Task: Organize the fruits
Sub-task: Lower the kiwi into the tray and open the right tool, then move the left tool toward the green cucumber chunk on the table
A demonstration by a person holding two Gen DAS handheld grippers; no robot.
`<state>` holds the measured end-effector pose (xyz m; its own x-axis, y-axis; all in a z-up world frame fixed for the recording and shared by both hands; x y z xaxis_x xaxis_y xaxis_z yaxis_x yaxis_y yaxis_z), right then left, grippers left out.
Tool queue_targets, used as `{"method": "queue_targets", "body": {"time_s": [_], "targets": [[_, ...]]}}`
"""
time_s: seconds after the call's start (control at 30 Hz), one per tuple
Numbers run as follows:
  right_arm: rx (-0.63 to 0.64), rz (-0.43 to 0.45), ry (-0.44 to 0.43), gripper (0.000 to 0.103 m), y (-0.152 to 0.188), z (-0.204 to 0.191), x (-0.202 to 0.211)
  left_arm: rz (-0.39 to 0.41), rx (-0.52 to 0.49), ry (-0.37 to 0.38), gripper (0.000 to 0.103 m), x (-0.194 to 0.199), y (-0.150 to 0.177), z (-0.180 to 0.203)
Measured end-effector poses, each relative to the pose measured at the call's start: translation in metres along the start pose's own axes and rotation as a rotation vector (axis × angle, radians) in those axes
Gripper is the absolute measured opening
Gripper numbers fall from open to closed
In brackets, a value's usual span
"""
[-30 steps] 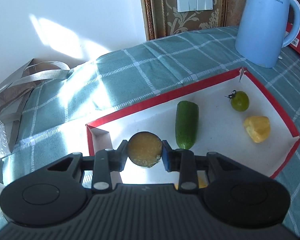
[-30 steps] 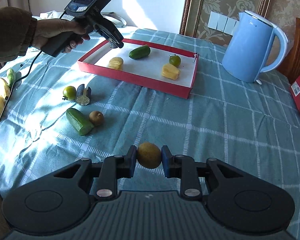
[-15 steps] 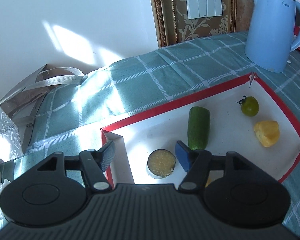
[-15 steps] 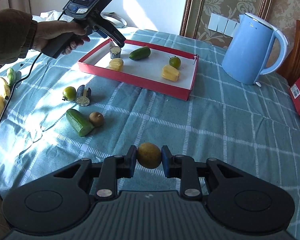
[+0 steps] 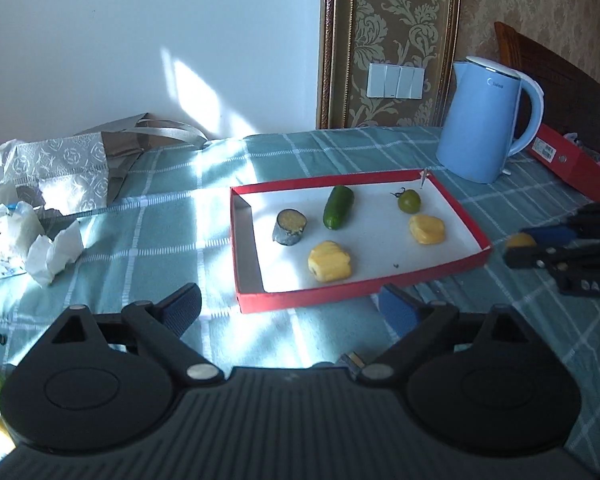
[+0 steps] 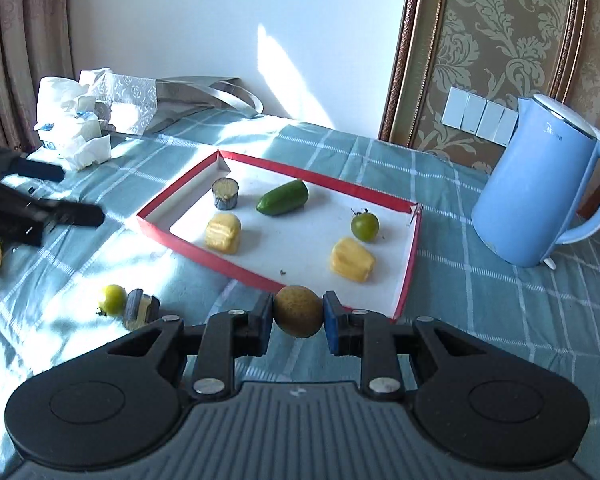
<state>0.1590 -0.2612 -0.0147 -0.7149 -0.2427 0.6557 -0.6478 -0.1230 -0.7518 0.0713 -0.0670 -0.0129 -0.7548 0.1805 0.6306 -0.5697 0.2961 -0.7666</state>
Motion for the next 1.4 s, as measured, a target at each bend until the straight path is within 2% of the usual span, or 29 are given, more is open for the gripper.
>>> {"method": "queue_targets", "body": {"time_s": [0.1,0.2,0.47,0.7,0.97,1.03,1.1,1.17,1.23,1.27,1.3,1.37,1.4], "targets": [[0.001,0.009,-0.007,0.026,-0.019,0.001,-0.026,-0.016,-0.042,0.017,0.095,0.022,0.012,0.013],[0.008,0.003,-0.016,0.026,-0.030,-0.002,-0.051,0.001,-0.071,-0.029,0.096,0.039,0.014,0.014],[0.005,-0.031,-0.022,0.026,-0.041,-0.007,-0.111,-0.005,-0.022,-0.093,0.097,0.058,0.014,-0.009],[-0.024,-0.049,-0.002,0.026,-0.040,0.000,-0.144,-0.022,-0.041,-0.133,0.098,0.067,0.021,-0.013],[-0.038,-0.068,0.007,0.026,-0.039,0.006,-0.159,-0.034,-0.039,-0.149,0.100,0.071,0.026,-0.017],[-0.033,-0.065,0.015,0.030,-0.040,0.006,-0.159,-0.034,-0.032,-0.146,0.101,0.071,0.026,-0.018],[-0.036,-0.067,0.007,0.041,-0.041,0.006,-0.158,-0.034,-0.027,-0.145,0.102,0.071,0.025,-0.018],[-0.036,-0.048,0.016,0.048,-0.045,0.006,-0.151,-0.036,-0.027,-0.148,0.103,0.071,0.025,-0.017],[-0.048,-0.024,-0.001,0.048,-0.051,0.005,-0.137,-0.028,-0.021,-0.140,0.103,0.071,0.024,-0.016],[-0.051,-0.001,-0.007,0.052,-0.055,0.005,-0.126,-0.026,-0.019,-0.130,0.103,0.070,0.023,-0.014],[-0.053,0.019,-0.005,0.062,-0.058,0.005,-0.116,-0.026,-0.016,-0.117,0.103,0.069,0.023,-0.013],[-0.068,0.077,-0.007,0.074,-0.063,0.006,-0.085,-0.020,-0.014,-0.099,0.103,0.066,0.023,-0.008],[-0.075,0.099,-0.013,0.077,-0.063,0.007,-0.071,-0.021,-0.016,-0.086,0.103,0.064,0.023,-0.005]]}}
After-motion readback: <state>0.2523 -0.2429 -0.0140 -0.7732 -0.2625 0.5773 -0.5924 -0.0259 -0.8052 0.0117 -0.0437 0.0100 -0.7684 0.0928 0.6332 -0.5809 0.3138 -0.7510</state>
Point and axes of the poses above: each gripper's, at about its wrist camera, not at the fingertips, and x roughly against the way its jaws point, z to its right, y to its underside, the point moved 8 cm from there along -x, roughly the way its jaws point, and after that the axes turned 10 degrees about -x, right-handed, at the moved point
